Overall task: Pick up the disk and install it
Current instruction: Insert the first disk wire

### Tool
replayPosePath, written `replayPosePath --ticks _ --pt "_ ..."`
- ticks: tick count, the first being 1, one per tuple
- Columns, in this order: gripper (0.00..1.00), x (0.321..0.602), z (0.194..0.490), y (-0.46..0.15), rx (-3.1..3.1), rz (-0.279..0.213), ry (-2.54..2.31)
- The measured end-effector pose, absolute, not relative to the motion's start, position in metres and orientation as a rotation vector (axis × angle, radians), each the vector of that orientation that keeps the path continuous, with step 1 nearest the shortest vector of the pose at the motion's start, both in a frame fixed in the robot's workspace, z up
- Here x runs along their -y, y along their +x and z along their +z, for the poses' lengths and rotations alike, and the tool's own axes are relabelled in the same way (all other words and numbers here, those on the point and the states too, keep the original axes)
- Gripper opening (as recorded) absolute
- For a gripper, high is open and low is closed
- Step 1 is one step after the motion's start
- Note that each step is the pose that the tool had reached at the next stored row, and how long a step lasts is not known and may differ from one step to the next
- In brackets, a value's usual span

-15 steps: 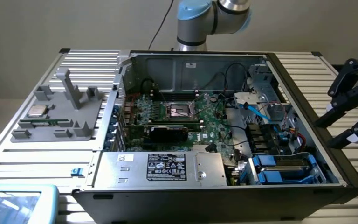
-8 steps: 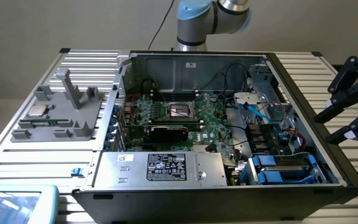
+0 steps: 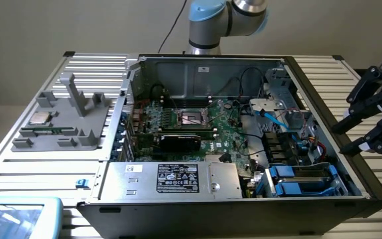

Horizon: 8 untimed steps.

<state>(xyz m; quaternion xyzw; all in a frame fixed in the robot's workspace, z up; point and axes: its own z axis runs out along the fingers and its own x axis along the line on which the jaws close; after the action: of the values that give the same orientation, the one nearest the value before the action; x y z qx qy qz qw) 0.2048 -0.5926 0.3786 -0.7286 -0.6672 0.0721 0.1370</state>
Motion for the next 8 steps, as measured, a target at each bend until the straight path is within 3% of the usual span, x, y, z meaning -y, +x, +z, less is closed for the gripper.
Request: replayPosePath --ticks 8 --pt "0.45 0.593 0.364 0.205 1.795 0.186 -2.215"
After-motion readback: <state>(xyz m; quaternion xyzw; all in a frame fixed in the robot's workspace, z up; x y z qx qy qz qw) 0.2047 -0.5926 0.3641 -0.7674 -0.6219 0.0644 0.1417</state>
